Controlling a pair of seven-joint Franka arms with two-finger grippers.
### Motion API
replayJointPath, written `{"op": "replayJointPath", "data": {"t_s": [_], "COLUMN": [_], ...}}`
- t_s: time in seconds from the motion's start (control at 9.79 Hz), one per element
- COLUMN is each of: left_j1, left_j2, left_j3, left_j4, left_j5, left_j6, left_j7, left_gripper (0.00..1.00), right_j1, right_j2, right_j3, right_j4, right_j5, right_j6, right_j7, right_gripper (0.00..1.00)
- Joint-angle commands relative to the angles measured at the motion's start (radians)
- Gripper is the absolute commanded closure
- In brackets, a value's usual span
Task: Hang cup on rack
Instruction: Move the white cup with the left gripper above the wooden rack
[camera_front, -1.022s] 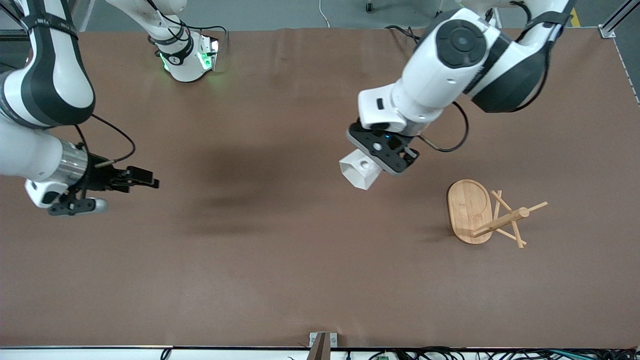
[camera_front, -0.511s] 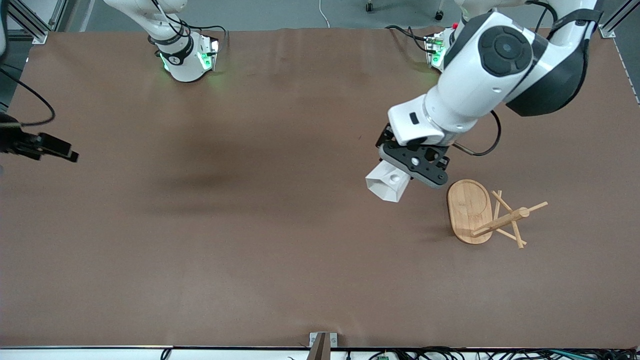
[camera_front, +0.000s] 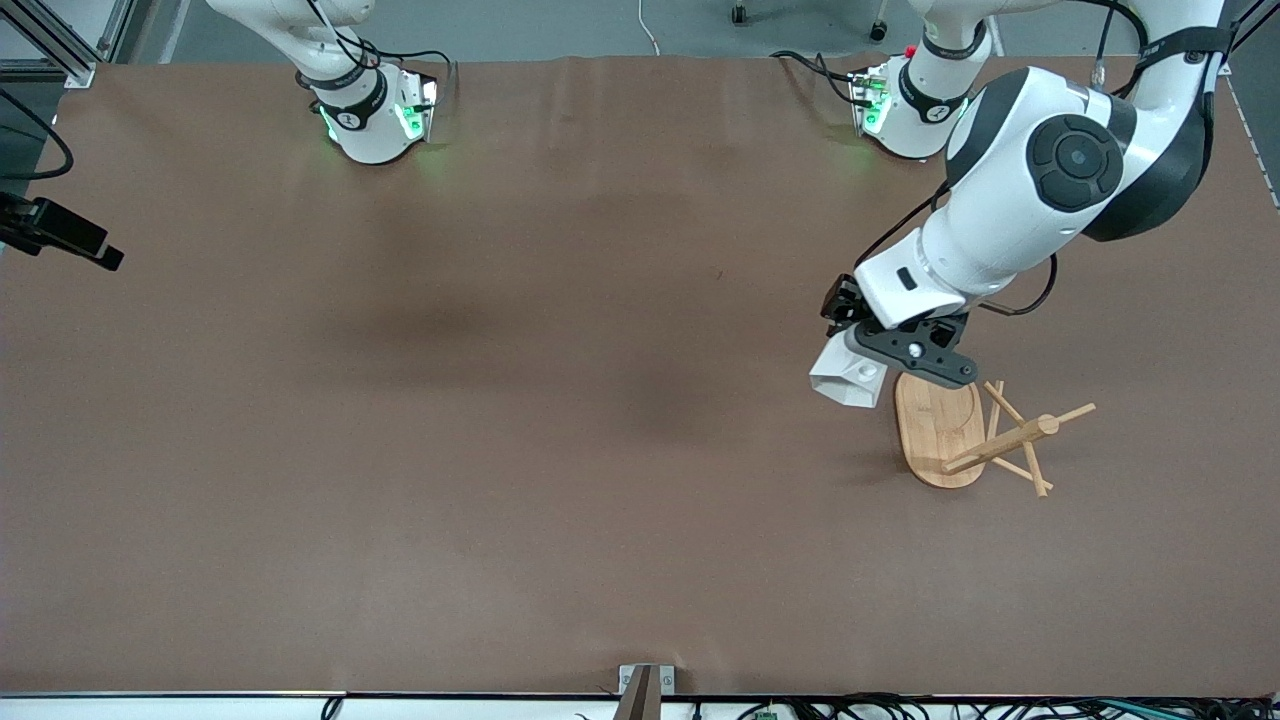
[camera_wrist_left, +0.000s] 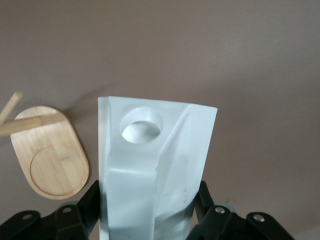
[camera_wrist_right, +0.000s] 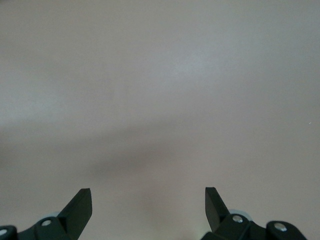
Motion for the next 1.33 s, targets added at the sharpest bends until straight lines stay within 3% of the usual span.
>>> {"op": "replayJointPath", "data": {"t_s": [0.0,0.31,0.72,1.23], "left_j1": [0.013,0.043,0.038,0.041], "left_j2": [-0.107,-0.11,-0.057,-0.015], "left_j3": [0.024,0.07,0.153,0.178], "left_j4": [-0.2,-0.284,-0.265,-0.227], "left_j5": [-0.03,-0.031,-0.103,-0.146], "left_j6": [0.077,0.123,0.156,0.172], "left_j7": [0.023,0.172,0.304,0.409], "left_gripper": [0.95,0.96,0.96,0.97], "right_j1": [0.008,0.005,0.014,0.008], "right_j2": [0.006,0.006,0.006,0.006], "right_j3": [-0.007,-0.01,0.0,0.008], "right_j4": [0.056,0.047,0.047,0.048], "right_j5": [-0.018,-0.026,-0.06,-0.052], "right_j6": [-0.014,-0.031,-0.019,-0.014], "right_j7": [-0.045,-0.062,-0.062,-0.054], "right_gripper": [0.0,0.0,0.0,0.0]}}
